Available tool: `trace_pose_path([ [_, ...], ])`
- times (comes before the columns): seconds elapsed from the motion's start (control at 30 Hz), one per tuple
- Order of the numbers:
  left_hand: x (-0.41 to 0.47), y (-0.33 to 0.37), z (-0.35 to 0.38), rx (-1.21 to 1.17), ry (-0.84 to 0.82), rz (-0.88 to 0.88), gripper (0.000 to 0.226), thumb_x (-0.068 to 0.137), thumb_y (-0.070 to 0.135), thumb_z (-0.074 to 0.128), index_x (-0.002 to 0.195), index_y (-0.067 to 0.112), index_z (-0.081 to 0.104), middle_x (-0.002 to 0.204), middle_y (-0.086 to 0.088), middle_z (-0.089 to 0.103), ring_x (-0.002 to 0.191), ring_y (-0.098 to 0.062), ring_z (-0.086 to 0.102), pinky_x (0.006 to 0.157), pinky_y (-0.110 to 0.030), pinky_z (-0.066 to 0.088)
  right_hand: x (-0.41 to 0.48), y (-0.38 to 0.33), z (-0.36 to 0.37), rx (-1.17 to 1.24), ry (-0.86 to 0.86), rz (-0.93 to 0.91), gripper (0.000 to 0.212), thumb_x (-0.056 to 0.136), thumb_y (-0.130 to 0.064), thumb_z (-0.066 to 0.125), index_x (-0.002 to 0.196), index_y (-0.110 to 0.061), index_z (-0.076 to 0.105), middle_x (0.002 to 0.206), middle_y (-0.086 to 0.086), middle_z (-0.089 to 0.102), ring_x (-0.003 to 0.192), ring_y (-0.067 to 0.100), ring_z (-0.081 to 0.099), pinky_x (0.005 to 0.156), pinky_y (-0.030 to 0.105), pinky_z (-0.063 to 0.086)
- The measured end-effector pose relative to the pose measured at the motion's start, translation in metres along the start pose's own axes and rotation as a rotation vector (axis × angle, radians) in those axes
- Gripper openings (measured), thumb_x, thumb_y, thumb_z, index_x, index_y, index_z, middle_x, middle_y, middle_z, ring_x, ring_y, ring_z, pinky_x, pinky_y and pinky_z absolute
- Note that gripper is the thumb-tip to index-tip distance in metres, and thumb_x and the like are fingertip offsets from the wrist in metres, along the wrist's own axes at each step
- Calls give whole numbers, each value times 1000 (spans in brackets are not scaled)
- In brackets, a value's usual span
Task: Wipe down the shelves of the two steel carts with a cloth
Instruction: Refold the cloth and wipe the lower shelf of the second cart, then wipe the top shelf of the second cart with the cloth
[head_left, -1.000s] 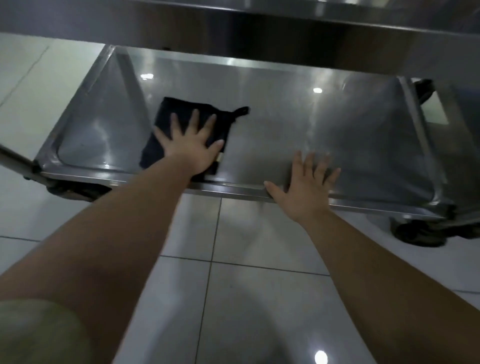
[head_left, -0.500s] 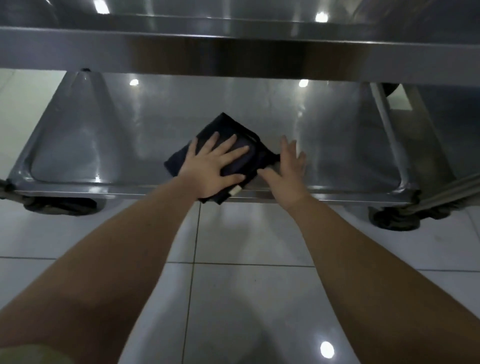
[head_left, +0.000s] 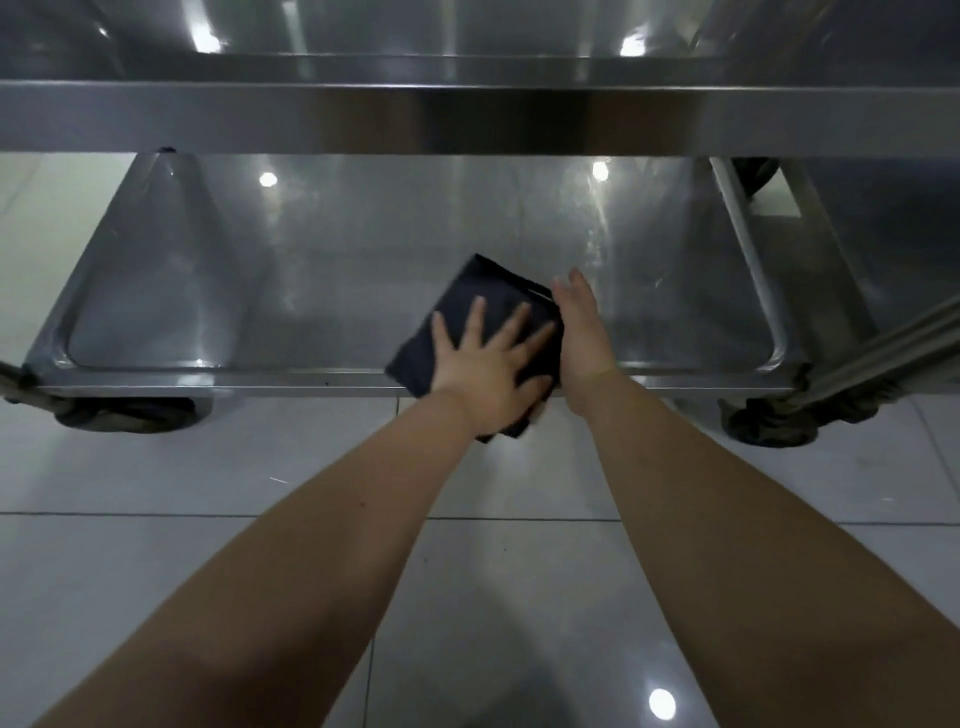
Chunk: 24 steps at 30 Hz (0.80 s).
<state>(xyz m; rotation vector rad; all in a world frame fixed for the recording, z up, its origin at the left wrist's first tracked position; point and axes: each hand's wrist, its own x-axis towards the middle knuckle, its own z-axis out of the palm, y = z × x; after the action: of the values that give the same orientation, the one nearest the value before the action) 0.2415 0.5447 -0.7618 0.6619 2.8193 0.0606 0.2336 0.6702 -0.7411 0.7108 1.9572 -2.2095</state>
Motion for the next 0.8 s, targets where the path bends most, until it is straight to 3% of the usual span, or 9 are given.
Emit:
trace_pose_path([
  [0.07, -1, 11, -1, -45, -16, 130, 61, 88, 66, 20, 146, 53, 6, 158, 24, 0, 145, -29, -16, 105, -69, -16, 2, -4, -6, -13, -30, 101, 79, 83, -49, 62, 150, -43, 20, 153, 0, 36, 133, 24, 43, 108, 49, 39],
  [0.13, -3, -1, -11, -268, -7, 208, 47, 94, 54, 29, 141, 52, 32, 155, 26, 16, 147, -21, -4, 110, -62, -12, 4, -9, -8, -129, -56, 126, 71, 89, -35, 62, 150, -39, 26, 147, 1, 42, 124, 25, 49, 100, 47, 46],
  [0.23, -13, -36, -26, -648, 230, 28, 32, 89, 27, 50, 116, 32, 67, 133, 7, 59, 133, -23, 44, 110, -46, 30, 7, -16, -4, -528, -15, -73, 47, 93, -18, 54, 139, -26, 46, 130, 4, 53, 126, 31, 48, 101, 43, 42],
  [0.33, -30, -66, -25, -458, 338, -462, 43, 79, 45, 66, 120, 33, 60, 117, 2, 65, 112, -28, 57, 95, -43, 46, 8, -15, -1, -1103, 40, -210, 38, 93, -20, 48, 130, -28, 47, 143, -2, 43, 144, 39, 13, 116, 60, 6],
  [0.43, -38, -68, -20, -540, 271, -674, 51, 70, 63, 70, 109, 32, 62, 102, 7, 69, 102, -23, 62, 93, -43, 44, 10, -14, 9, -1234, -40, -231, 48, 98, -26, 45, 144, -32, 33, 159, -9, 20, 146, 39, -12, 113, 63, -12],
  [0.53, -33, -65, -25, -529, 192, -647, 27, 75, 60, 68, 83, 35, 63, 85, 7, 68, 96, -25, 63, 91, -43, 43, 8, -14, 29, -1310, -146, -368, 67, 93, -6, 43, 149, -40, 24, 162, -14, 7, 145, 36, -19, 112, 62, -16],
  [0.6, -32, -60, -29, -525, 183, -600, 20, 79, 53, 68, 78, 36, 57, 87, 6, 65, 98, -25, 60, 89, -41, 42, 4, -15, 42, -1452, -304, -475, 79, 84, 9, 42, 146, -38, 28, 163, -10, 4, 144, 35, -24, 109, 61, -21],
  [0.7, -38, -54, -30, -578, 258, -499, 17, 83, 44, 68, 85, 34, 54, 89, 10, 63, 95, -19, 59, 82, -37, 37, 1, -17, 50, -1588, -347, -561, 55, 83, 9, 42, 125, -27, 41, 161, -1, 14, 143, 35, -22, 105, 62, -24],
  [0.8, -52, -55, -33, -626, 347, -383, 19, 83, 37, 70, 81, 35, 51, 75, 18, 55, 83, -12, 57, 80, -36, 35, -8, -24, 38, -1714, -293, -733, 33, 83, 0, 46, 105, -24, 37, 134, 4, 44, 143, 36, 13, 113, 63, -11],
])
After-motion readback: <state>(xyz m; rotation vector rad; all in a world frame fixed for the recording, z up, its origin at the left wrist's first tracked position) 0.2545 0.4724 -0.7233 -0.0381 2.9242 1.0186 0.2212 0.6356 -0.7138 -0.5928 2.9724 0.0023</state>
